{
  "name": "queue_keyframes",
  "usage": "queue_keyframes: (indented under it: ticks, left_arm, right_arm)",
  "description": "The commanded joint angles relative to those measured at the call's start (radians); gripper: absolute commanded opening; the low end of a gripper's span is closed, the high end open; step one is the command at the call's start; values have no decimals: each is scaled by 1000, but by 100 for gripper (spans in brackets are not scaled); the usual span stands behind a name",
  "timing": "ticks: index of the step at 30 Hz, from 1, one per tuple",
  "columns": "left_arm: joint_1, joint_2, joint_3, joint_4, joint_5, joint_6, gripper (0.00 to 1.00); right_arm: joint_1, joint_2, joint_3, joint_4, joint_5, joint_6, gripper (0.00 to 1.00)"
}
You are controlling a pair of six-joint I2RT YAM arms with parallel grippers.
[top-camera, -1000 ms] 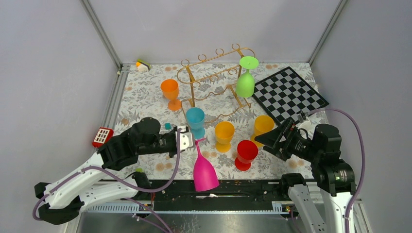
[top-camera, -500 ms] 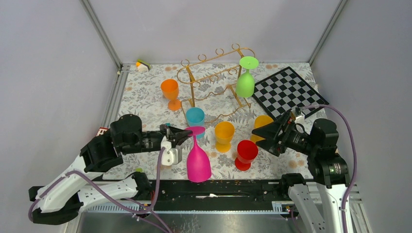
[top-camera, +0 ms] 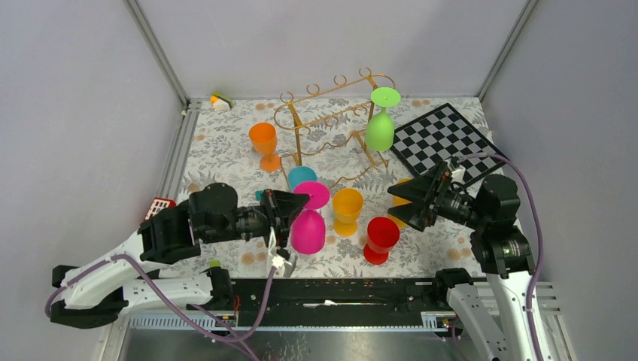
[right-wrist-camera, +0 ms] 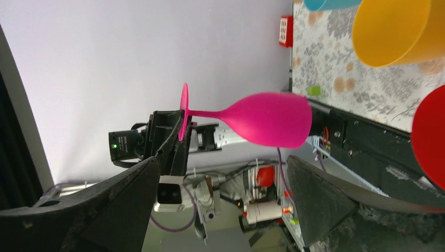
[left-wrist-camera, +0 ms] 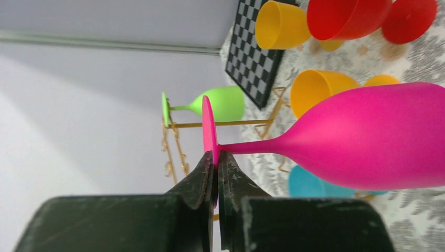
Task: Place the wine glass upside down on the wine glass rack
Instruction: Turn the wine glass upside down at the wine rack.
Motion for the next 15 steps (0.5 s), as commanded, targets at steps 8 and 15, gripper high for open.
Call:
queue_keyframes:
  ticks: [8, 15]
  left_arm:
    - [-263, 54, -72, 213, -431, 356, 0]
    - [-308, 63, -79, 233, -444, 341, 0]
  right_arm:
    - [392, 156, 16, 284, 210, 97, 91]
    - [524, 216, 53, 319, 268, 105, 81]
